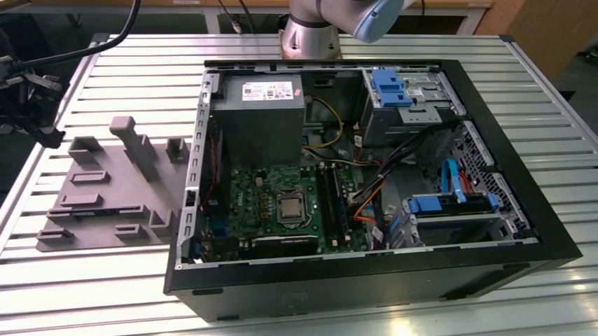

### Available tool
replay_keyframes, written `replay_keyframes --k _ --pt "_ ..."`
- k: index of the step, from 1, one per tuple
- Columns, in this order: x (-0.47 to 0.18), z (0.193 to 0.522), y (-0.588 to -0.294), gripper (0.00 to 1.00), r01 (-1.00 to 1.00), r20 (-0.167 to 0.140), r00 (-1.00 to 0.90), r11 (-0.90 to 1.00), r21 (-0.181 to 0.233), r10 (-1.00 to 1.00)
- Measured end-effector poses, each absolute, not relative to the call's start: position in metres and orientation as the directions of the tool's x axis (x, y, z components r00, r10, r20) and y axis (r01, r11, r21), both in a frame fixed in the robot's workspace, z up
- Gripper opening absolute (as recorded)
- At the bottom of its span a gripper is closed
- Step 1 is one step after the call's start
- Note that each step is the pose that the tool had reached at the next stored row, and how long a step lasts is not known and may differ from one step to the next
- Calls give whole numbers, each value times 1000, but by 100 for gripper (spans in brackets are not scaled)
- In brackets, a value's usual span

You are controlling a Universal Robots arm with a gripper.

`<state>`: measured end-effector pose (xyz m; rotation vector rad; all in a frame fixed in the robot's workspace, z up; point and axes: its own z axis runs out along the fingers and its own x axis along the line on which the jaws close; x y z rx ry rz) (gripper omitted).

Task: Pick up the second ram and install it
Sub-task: 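Reach for the second ram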

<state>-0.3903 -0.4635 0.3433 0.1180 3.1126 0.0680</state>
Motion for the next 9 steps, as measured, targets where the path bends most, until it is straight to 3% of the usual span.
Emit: replay_keyframes --k 9 --pt "-392 337 -464 11 75 -24 -997 996 45 76"
